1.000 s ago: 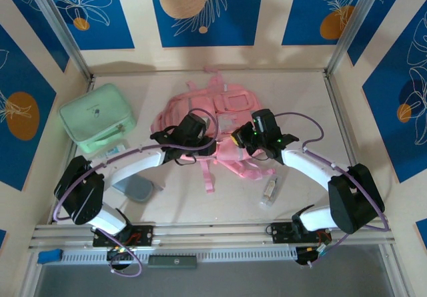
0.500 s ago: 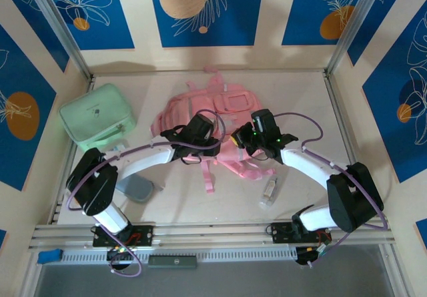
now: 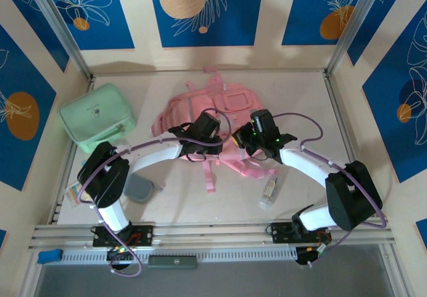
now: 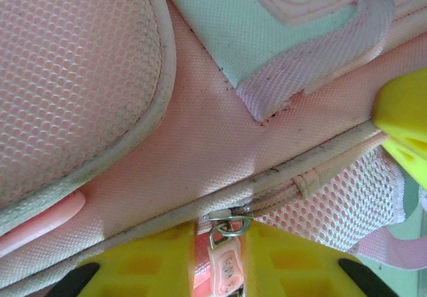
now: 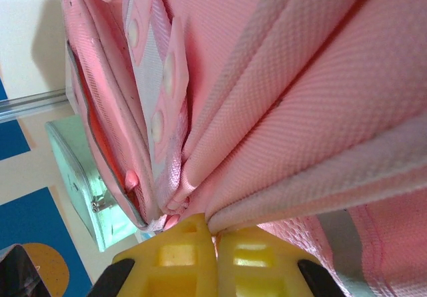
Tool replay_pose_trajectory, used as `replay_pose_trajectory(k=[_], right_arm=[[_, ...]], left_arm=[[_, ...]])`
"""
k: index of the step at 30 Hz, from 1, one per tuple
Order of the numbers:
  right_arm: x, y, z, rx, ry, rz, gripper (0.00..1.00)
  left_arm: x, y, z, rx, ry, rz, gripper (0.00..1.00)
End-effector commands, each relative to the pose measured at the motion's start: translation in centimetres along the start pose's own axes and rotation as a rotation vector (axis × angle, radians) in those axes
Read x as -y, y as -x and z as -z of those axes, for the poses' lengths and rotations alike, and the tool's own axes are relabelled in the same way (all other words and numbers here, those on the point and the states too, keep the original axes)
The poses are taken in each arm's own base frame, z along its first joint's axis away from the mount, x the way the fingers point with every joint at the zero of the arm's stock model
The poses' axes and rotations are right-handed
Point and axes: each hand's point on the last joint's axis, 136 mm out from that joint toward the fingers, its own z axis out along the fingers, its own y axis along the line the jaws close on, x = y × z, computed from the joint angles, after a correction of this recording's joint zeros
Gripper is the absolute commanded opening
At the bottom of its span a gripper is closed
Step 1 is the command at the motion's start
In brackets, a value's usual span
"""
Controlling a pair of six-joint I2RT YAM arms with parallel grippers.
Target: Pack books, pencil case, and school supplies into a backpack
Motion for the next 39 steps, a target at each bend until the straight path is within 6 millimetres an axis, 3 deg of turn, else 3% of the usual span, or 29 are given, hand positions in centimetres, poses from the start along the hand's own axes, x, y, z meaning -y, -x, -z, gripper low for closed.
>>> replay_pose_trajectory(k=[1,12,17,22,30,35,39], right_arm=[[-2.4,-0.8,0.4,-0.038,0.066,0.042,0.00],[-1.8,-0.1,0.6,-0.031,0.059,0.032,0.00],[-2.3,0.2,1.0,-0.030,0.066,0.050,0.00],[-2.4,1.0,1.6,-0.022,0.064,0.069,0.00],[-3.0,1.1,1.8,-0.057,0.073,0.095,0.00],[-2.9,0.4,1.1,-0.075,0.069,0.089,0.00],[-3.0,0.2,1.1,-0.076,0.067,0.093,0.00]], left_arm=[[1.2,1.9,0.1,0.065,-0.018,-0.020,0.21],[1.1,3.2,2.5,0.111,-0.014,-0.007,0.05],[0.3,2.6,3.6,0.089,-0.006,0.005,0.01],[-1.5,0.9,4.4,0.032,0.004,-0.005,0.00],[-6.0,-3.5,3.7,-0.104,0.133,-0.069,0.00],[-5.3,-3.5,2.1,-0.098,0.089,-0.050,0.00],[-5.2,-2.8,1.2,-0.071,0.090,-0.031,0.13]])
